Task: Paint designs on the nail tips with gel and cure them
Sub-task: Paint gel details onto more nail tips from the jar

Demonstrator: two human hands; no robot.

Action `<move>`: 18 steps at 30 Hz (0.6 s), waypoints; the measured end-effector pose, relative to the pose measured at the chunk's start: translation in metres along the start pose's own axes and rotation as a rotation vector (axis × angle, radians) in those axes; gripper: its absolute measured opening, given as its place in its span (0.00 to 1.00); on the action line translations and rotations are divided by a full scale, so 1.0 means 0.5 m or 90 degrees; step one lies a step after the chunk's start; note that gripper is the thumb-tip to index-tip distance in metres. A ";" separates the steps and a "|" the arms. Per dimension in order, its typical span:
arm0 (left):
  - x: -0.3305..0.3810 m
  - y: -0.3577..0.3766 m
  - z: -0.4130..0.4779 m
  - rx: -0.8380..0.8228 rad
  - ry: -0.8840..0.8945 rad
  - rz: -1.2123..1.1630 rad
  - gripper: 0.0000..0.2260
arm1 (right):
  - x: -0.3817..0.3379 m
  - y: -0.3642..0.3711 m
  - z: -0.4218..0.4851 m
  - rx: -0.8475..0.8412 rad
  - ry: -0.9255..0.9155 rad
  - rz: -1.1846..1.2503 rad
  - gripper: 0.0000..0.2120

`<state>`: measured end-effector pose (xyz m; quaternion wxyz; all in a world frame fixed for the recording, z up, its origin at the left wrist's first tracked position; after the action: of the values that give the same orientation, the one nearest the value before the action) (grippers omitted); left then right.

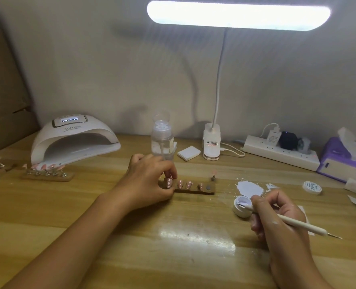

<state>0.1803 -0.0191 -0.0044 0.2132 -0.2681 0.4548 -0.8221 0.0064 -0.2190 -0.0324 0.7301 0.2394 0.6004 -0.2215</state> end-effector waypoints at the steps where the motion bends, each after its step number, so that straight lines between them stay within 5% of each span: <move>1: 0.001 0.000 0.000 0.002 0.008 0.008 0.08 | 0.000 0.001 0.000 -0.002 0.000 -0.001 0.21; 12: -0.022 0.009 0.014 -0.095 -0.087 0.005 0.08 | 0.001 0.004 0.003 -0.007 0.013 0.008 0.22; 18: 0.030 -0.007 0.027 -0.151 -0.088 -0.135 0.22 | 0.002 0.004 0.004 0.001 0.012 0.016 0.22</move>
<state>0.1770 -0.0348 0.0084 0.1228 -0.3936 0.5019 -0.7603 0.0094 -0.2184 -0.0332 0.7268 0.2494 0.6043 -0.2106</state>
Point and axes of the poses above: each hand's wrist, its own z-axis towards the middle knuckle, its own y-axis out of the palm, x = y × z, the point moved 7 cm from there along z, towards the middle knuckle, and after that the axes turned 4 degrees about -z, right-handed, at the moved point
